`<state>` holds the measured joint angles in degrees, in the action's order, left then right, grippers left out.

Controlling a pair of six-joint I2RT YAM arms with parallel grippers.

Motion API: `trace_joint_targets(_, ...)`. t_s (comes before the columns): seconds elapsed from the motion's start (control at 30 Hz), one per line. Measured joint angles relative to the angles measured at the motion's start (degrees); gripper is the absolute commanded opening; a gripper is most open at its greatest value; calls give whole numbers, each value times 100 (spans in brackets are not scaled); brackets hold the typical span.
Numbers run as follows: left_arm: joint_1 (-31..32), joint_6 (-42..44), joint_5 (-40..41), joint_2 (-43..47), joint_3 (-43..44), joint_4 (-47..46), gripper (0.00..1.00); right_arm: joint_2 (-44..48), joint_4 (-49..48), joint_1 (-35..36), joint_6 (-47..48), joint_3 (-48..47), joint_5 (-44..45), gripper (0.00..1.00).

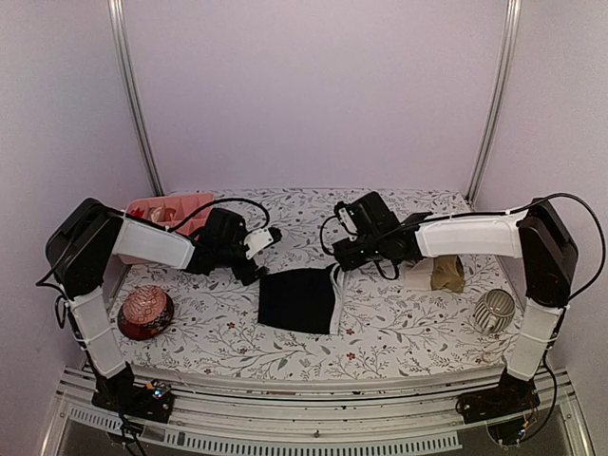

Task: Roll the underwear
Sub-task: Smooth out the underwear at the center of the board.

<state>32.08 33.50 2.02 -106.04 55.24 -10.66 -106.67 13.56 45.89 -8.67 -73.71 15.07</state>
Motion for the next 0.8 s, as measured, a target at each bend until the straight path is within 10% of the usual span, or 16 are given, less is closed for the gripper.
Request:
trace_joint_targets(0.4,-48,-369,-107,317,-52,-26,95,-133,-140,76,-358,7,-492,68)
trace_joint_targets(0.8,179,-426,494,105,-85,-22,95,-431,79,199,-459,-33,-494,15)
